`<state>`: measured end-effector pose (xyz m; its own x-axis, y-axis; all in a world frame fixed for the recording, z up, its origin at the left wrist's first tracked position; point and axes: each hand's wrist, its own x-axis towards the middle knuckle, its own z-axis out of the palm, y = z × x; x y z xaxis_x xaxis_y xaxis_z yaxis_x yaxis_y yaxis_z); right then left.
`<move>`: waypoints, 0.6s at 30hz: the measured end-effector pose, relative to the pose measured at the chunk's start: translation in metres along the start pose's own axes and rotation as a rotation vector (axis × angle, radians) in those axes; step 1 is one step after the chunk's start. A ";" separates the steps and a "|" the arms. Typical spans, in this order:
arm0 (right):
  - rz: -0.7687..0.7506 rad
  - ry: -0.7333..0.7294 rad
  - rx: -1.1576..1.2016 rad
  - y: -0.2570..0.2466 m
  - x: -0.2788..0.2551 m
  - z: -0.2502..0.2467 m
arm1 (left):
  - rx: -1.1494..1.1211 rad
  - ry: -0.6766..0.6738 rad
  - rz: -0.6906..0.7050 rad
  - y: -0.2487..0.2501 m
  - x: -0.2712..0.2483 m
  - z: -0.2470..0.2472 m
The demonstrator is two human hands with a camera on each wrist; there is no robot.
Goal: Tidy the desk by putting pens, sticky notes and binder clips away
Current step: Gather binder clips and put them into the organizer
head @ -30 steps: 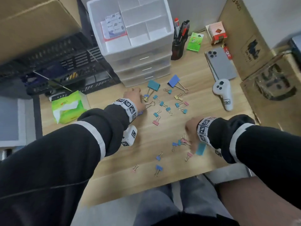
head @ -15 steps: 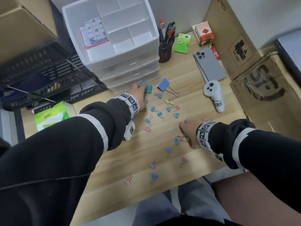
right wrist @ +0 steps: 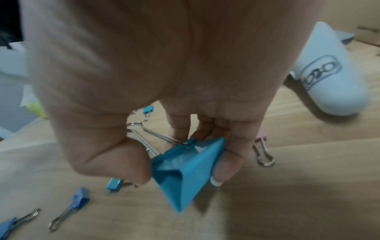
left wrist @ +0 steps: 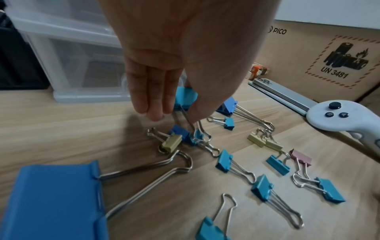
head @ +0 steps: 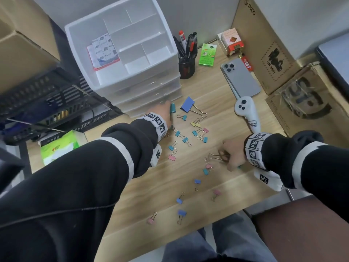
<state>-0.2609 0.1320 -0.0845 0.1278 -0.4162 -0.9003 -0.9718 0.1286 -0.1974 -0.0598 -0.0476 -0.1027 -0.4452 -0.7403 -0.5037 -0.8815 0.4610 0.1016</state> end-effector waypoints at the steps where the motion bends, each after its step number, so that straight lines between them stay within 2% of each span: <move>1: 0.022 0.013 0.039 0.003 -0.001 0.000 | 0.008 -0.006 -0.007 0.001 -0.001 0.000; 4: 0.081 0.003 0.148 0.009 -0.003 -0.002 | 0.067 -0.019 -0.030 0.003 0.000 0.001; 9: 0.055 0.006 0.437 0.011 -0.002 -0.007 | 0.114 -0.078 -0.081 -0.003 0.004 0.002; 14: 0.021 0.034 0.483 0.007 -0.003 -0.016 | 0.110 -0.215 -0.147 0.000 0.003 -0.007; 18: 0.018 0.038 0.501 0.007 -0.004 -0.017 | 0.047 -0.117 -0.112 -0.002 -0.005 -0.005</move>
<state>-0.2721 0.1189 -0.0758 0.0955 -0.4414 -0.8922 -0.7579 0.5488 -0.3526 -0.0569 -0.0470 -0.0965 -0.3210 -0.7278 -0.6060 -0.9150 0.4035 0.0001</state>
